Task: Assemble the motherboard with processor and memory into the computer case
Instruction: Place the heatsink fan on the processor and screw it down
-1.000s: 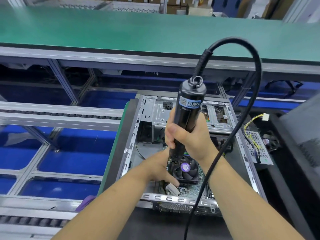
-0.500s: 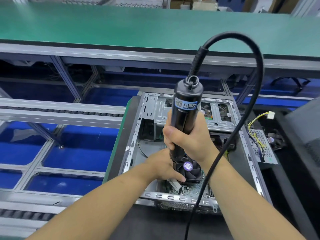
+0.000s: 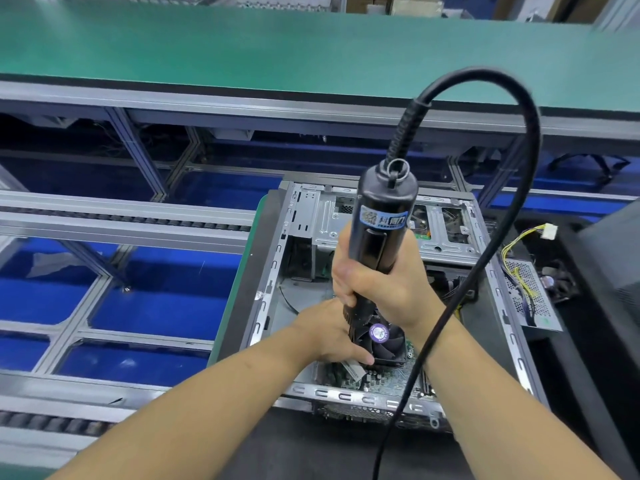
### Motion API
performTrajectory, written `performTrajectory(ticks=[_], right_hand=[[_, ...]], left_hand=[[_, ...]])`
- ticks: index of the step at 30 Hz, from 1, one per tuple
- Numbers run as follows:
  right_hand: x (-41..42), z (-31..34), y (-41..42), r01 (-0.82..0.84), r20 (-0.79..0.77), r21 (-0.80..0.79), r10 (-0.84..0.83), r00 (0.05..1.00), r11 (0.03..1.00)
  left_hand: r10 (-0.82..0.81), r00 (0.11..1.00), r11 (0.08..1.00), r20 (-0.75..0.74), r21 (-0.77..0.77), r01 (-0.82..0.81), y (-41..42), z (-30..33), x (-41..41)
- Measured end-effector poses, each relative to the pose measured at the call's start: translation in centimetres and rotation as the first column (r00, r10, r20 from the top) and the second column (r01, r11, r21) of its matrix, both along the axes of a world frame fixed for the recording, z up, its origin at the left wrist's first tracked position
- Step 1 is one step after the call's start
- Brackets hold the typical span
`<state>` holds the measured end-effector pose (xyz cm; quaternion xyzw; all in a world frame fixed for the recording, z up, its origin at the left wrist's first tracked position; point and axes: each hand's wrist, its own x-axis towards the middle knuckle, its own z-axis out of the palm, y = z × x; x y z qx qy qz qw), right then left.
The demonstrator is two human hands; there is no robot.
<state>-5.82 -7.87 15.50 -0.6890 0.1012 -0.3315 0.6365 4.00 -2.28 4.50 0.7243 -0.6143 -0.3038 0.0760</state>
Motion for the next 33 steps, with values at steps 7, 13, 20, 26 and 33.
performTrajectory(ticks=[7,13,20,26,33], right_hand=[[-0.8,0.9,-0.2,0.035,0.096,0.049,-0.04,0.995,0.998],[-5.3,3.7,-2.5,0.297,0.242,0.028,-0.295,0.924,0.955],[-9.8,2.9,-4.2,0.467,0.15,0.043,-0.468,0.871,0.883],[-10.0,1.0,-3.8,0.439,0.121,0.111,-0.451,0.885,0.892],[-10.1,1.1,-4.1,0.453,0.183,0.11,-0.466,0.866,0.885]], left_hand=[[-0.074,0.996,0.995,0.054,-0.062,0.077,-0.4,-0.5,0.4],[-0.252,0.9,0.915,0.355,-0.215,0.341,-1.3,-0.8,-0.7],[-0.351,0.881,0.935,0.319,0.076,0.345,-4.3,0.0,-4.4],[-0.35,0.85,0.935,0.394,0.193,0.296,-3.8,0.0,-5.4],[-0.328,0.866,0.945,0.378,0.148,0.293,-3.3,-0.7,-5.7]])
